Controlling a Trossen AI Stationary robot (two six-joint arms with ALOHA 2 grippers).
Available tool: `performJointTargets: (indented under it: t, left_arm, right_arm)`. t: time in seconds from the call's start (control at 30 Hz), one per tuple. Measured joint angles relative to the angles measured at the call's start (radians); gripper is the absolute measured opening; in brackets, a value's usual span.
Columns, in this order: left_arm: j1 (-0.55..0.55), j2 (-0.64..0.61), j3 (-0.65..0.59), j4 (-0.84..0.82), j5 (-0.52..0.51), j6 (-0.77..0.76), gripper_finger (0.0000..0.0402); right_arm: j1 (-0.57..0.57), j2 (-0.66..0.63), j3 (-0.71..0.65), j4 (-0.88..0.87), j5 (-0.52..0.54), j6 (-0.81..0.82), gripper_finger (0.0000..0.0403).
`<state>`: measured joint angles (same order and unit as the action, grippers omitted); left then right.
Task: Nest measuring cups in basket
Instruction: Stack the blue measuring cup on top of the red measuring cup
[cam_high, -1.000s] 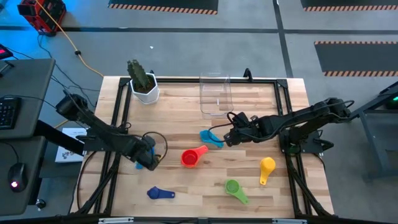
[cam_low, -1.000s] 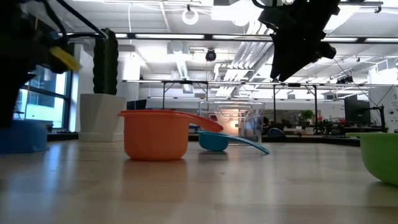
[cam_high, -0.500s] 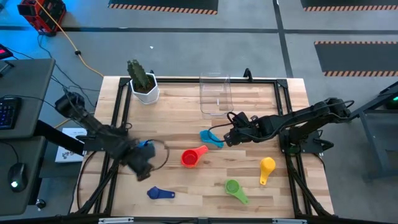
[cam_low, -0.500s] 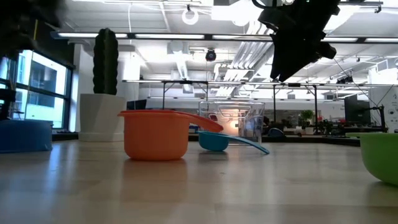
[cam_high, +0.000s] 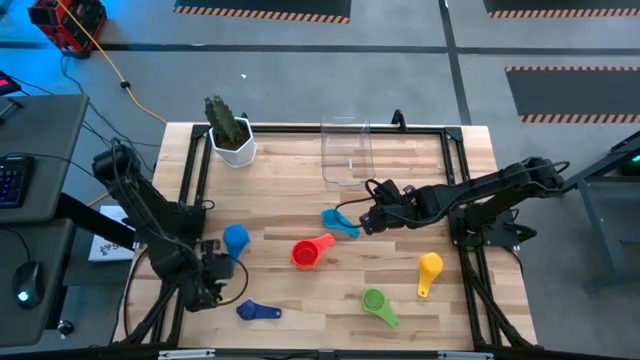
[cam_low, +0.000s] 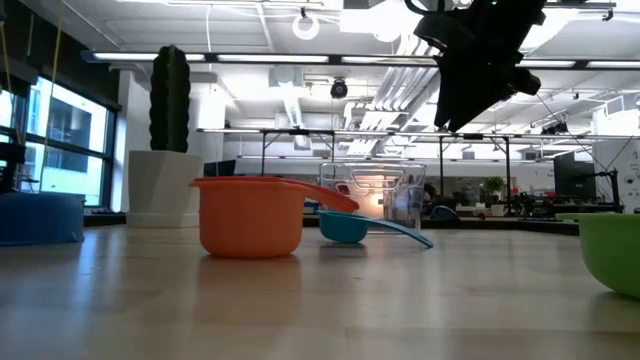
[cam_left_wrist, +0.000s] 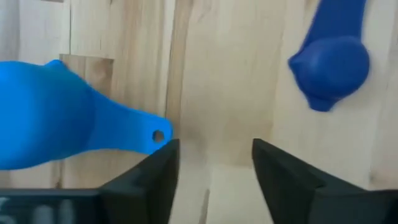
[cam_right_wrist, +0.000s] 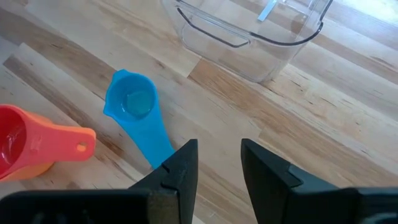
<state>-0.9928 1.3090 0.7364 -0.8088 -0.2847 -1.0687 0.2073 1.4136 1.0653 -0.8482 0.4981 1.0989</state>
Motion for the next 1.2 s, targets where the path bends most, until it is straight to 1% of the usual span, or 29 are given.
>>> performJointTargets:
  t: [0.1,0.23,0.37,0.5,0.77,0.87,0.97,1.1,1.2]
  left_arm:
    - [-0.003,0.000,-0.035,0.014,-0.029,0.012,0.0232]
    - [-0.002,0.002,-0.068,0.015,-0.042,0.048,0.0246]
    - [-0.002,0.016,-0.089,0.020,-0.041,0.081,0.0244]
    - [-0.002,0.044,-0.103,0.039,-0.066,0.086,0.0238]
    - [-0.003,0.157,-0.104,0.053,-0.081,0.077,0.0217]
    - [-0.003,0.186,-0.102,0.050,-0.085,0.055,0.0196]
    - [-0.004,0.188,-0.102,0.056,-0.093,0.043,0.0159]
    - [-0.004,0.188,-0.104,0.060,-0.115,0.034,0.0083]
    - [-0.001,0.190,-0.105,0.025,-0.159,0.031,0.0022]
  right_arm:
    - [0.000,0.000,0.000,0.000,0.000,0.003,0.0114]
    - [0.000,0.000,0.000,0.000,0.008,0.026,0.0114]
    - [0.000,0.000,0.000,0.000,0.008,0.026,0.0114]
    - [0.000,0.000,0.000,0.000,0.008,0.026,0.0114]
    - [0.000,0.000,0.000,0.000,0.024,0.027,0.0114]
    - [0.000,0.000,0.000,0.000,0.024,0.027,0.0114]
    - [0.000,0.000,0.000,0.000,0.023,0.027,0.0114]
    - [0.000,0.000,0.000,0.000,0.023,0.027,0.0114]
    - [0.000,0.000,0.000,0.000,0.023,0.027,0.0114]
